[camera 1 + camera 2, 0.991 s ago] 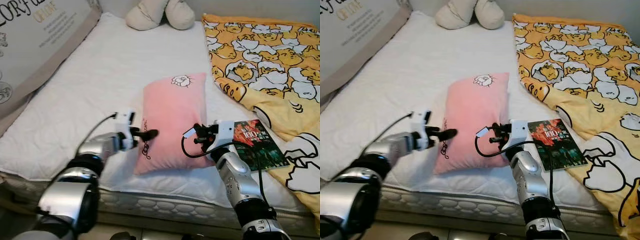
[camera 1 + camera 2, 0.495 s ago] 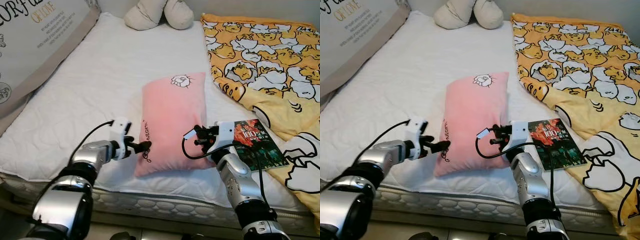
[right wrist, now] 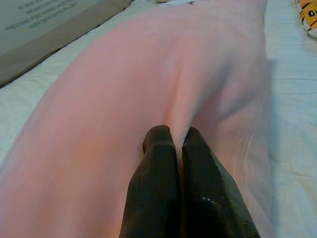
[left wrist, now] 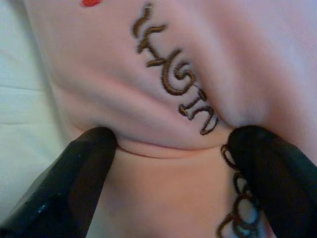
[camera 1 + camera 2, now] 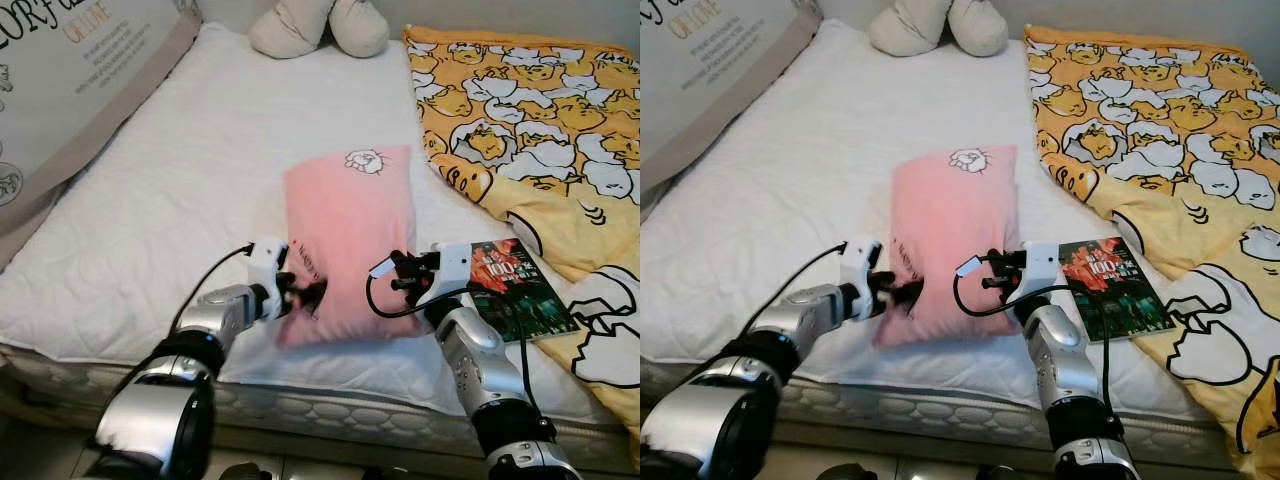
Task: Clean up the room
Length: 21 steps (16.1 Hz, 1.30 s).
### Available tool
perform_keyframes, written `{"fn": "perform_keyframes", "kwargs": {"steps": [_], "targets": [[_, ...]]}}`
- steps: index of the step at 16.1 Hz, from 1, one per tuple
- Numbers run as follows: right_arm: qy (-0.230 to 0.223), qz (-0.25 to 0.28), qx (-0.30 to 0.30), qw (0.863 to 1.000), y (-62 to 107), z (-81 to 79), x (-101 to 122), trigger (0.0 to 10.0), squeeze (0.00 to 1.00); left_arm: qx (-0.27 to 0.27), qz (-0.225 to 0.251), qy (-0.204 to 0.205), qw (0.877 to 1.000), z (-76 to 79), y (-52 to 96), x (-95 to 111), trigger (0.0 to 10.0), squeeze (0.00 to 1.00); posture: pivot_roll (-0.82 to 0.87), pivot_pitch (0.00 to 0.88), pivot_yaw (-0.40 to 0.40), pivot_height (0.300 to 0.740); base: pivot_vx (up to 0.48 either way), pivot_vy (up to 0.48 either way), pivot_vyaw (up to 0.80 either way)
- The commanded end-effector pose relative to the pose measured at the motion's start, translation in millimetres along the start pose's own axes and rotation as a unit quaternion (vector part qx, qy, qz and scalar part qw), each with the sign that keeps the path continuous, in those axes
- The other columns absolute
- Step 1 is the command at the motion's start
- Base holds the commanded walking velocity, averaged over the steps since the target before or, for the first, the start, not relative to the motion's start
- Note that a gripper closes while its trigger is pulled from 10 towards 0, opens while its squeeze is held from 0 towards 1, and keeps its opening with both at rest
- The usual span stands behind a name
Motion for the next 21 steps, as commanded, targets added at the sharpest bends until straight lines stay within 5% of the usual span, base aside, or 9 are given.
{"fn": "perform_keyframes", "kwargs": {"steps": [1,2,3,13,21], "targets": [[-0.002,0.004,0.01,1.0,-2.1,-5.8,3,0.0,0.0,-0.012,0.016,0.035,0.999,10.0,-7.7,8,10.0,0.0,0.0,0.041,-0.005,0.74,0.0,0.0,0.0],[-0.003,0.004,0.01,1.0,-2.2,-6.2,2,0.0,0.0,-0.01,0.021,0.048,0.999,12.9,-9.8,7,10.0,0.0,0.0,0.041,-0.005,0.74,0.0,0.0,0.0],[-0.003,0.004,0.01,1.0,-2.3,-6.3,2,0.0,0.0,-0.01,0.02,0.057,0.998,16.2,-11.7,3,0.0,0.0,0.0,0.04,-0.003,0.74,0.0,0.0,0.0],[-0.005,0.004,0.007,1.0,-1.4,-5.0,2,0.0,0.0,0.04,0.083,0.116,0.989,6.4,-8.9,10,0.0,0.0,0.0,0.043,-0.005,0.74,0.0,0.0,0.0],[-0.006,0.003,0.008,1.0,-0.3,-5.5,1,0.0,0.0,-0.002,0.12,0.078,0.99,14.8,-8.8,18,0.0,0.0,0.0,0.051,-0.004,0.74,0.0,0.0,0.0]]}}
Point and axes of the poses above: a point about 5 cm out from each wrist's last joint towards the gripper, its own y axis pointing back from the gripper into the wrist, its own x axis along the axis of the wrist's last joint, z = x × y, the point moved 1 cm from there along -y, pointing out of the wrist towards the gripper, and after that the axes turned 14 degrees about -y, right-handed, at the moved point
